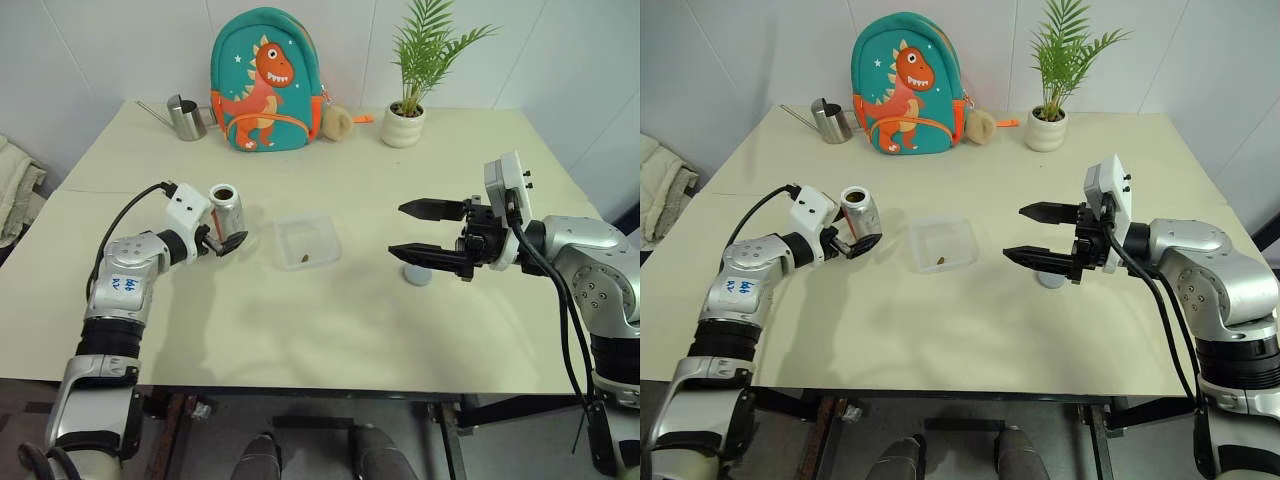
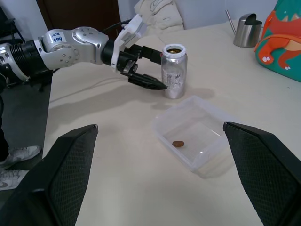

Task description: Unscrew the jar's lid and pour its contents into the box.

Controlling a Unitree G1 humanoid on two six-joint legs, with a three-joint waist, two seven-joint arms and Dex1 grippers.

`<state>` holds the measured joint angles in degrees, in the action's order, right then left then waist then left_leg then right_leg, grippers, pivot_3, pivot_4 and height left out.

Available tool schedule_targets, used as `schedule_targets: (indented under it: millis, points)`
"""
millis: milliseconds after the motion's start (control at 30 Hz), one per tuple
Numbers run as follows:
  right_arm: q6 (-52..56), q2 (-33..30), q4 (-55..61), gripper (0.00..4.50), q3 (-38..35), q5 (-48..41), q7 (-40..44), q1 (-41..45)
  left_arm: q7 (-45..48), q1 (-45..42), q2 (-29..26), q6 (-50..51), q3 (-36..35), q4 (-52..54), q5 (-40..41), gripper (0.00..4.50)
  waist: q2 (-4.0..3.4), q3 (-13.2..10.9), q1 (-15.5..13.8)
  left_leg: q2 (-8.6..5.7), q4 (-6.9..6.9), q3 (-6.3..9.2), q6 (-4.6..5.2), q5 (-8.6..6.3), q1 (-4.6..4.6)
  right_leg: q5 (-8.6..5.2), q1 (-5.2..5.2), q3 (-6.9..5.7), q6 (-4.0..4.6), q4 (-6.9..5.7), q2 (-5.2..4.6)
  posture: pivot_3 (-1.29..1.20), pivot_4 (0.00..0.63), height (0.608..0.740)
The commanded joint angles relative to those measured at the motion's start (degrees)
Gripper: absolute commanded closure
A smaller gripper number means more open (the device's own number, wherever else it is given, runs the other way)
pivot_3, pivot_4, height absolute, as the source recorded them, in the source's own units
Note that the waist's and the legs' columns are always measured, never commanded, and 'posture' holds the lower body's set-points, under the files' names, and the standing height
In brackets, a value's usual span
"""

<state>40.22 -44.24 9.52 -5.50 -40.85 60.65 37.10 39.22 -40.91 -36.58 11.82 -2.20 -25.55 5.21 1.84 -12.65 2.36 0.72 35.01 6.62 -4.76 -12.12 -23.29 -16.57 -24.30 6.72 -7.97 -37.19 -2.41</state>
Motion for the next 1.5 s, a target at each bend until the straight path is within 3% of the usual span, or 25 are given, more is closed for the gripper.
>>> schedule_targets:
  millis: [33, 500, 1100, 1367, 1500]
  points:
    - [-0.6, -1.6, 1.5, 0.0, -2.8, -0.8, 0.3, 0.4, 4.4, -0.5, -2.1, -1.9, -0.2, 1.6, 0.6, 0.03, 0.0, 0.0, 0.0, -0.01, -0.01, 0.0, 0.0, 0.0, 0.0, 0.0, 0.0, 0.0, 0.0, 0.03, -0.01, 0.0, 0.15, 0.74]
    - [-0.1, -3.4, 2.1, 0.0, -4.0, -0.6, -0.2, 0.0, 5.5, -4.3, -2.7, -5.7, -1.6, -5.6, 0.2, 0.03, 0.0, 0.0, 0.3, 0.01, -0.04, -0.01, 0.01, -0.01, -0.05, 0.02, 0.04, 0.0, -0.01, 0.23, -0.02, 0.0, 0.15, 0.74]
    - [-1.3, -5.0, -0.6, 0.0, -3.0, 0.8, 2.0, 1.7, 6.8, 3.2, -7.7, -0.9, -6.0, 2.1, 2.9, 0.03, 0.0, 0.0, 0.8, 0.02, -0.08, -0.02, 0.01, -0.01, -0.05, 0.02, 0.05, 0.0, -0.01, 0.29, -0.02, 0.0, 0.15, 0.74]
    - [-0.4, -6.3, 0.2, 0.0, -3.9, 0.8, 2.5, 2.2, 25.8, 14.9, -16.8, 1.0, -12.7, 11.6, 14.5, 0.03, -0.01, 0.0, 1.2, 0.13, -0.46, -0.09, 0.0, -0.02, -0.02, -0.09, -0.1, 0.0, 0.17, 0.33, 0.01, 0.0, 0.15, 0.74]
    - [0.0, -8.3, 0.6, 0.0, -5.9, 0.5, 2.6, -0.2, 33.8, 15.7, -19.5, -4.6, -19.9, 7.3, 20.2, 0.03, -0.04, 0.0, 1.0, 0.15, -0.58, -0.09, 0.0, -0.02, 0.0, -0.24, -0.14, -0.04, 0.43, 0.37, 0.01, 0.0, 0.15, 0.74]
